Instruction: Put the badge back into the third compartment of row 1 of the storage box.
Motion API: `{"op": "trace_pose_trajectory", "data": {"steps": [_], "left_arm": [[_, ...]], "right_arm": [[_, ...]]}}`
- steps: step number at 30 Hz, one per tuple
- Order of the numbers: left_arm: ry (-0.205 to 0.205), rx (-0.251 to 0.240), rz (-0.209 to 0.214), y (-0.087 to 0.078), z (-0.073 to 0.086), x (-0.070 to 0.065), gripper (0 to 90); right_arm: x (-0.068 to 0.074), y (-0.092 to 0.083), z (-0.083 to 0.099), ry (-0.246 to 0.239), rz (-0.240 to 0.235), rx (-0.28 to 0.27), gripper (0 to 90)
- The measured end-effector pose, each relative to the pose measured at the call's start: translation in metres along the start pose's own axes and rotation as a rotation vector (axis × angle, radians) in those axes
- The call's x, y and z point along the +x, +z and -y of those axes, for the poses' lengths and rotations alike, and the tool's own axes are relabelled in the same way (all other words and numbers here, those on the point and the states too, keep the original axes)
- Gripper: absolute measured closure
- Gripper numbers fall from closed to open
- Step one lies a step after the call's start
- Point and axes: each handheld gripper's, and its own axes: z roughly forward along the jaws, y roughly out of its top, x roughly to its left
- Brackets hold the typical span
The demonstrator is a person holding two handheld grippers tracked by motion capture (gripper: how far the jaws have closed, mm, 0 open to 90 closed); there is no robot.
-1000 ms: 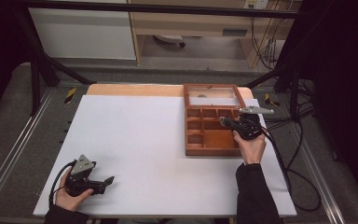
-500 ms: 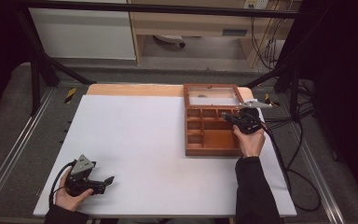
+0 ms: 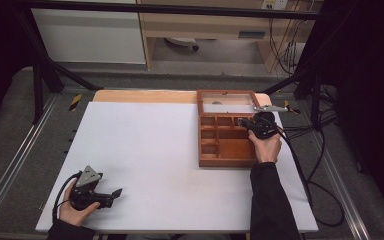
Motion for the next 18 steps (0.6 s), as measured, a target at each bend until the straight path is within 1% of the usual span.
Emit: {"op": "trace_pose_trajectory", "data": {"steps": [11,18], "left_arm": [[0.000,0.000,-0.004,0.000,0.000,0.000,6.1],[-0.001,0.001,-0.004,0.000,0.000,0.000,6.2]], "right_arm": [[-0.006,0.015,0.000,0.017,0.026,0.012,88.7],[-0.009,0.022,0.000,0.018,0.041,0.024,88.7]]}}
